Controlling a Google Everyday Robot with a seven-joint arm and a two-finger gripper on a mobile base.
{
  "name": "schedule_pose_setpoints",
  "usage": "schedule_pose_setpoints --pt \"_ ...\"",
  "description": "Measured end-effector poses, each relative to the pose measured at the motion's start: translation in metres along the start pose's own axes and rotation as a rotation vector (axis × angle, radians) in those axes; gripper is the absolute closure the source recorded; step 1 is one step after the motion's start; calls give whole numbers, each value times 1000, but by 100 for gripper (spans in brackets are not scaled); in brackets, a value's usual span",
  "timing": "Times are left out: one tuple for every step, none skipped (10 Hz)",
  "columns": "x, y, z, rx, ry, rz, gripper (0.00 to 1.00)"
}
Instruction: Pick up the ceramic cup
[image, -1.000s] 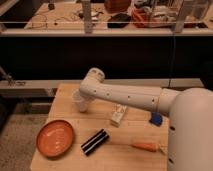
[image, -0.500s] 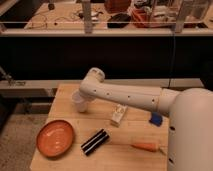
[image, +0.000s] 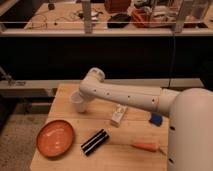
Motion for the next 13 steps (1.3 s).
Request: schedule_pose_setpoints --pt "0 0 0 1 -1 -2 100" --pt "-1 -1 0 6 -4 -7 100" --pt "-1 -1 0 7 -6 -9 100" --pt "-1 -1 0 10 -7 -13 100" --pt "-1 -1 0 13 -8 -16 100" --pt "-2 -1 0 17 -12 -22 100" --pt "-3 -1 0 19 -15 -27 100" --pt "-3 -2 0 23 -18 -30 100" --pt "-3 -2 0 26 -17 -32 100" --pt "-3 -2 0 31 -19 -37 100" --pt "-4 -2 0 33 -23 -45 100" --pt "-4 -3 0 37 -26 -49 100" --pt "-4 -2 1 39 -28 -49 100"
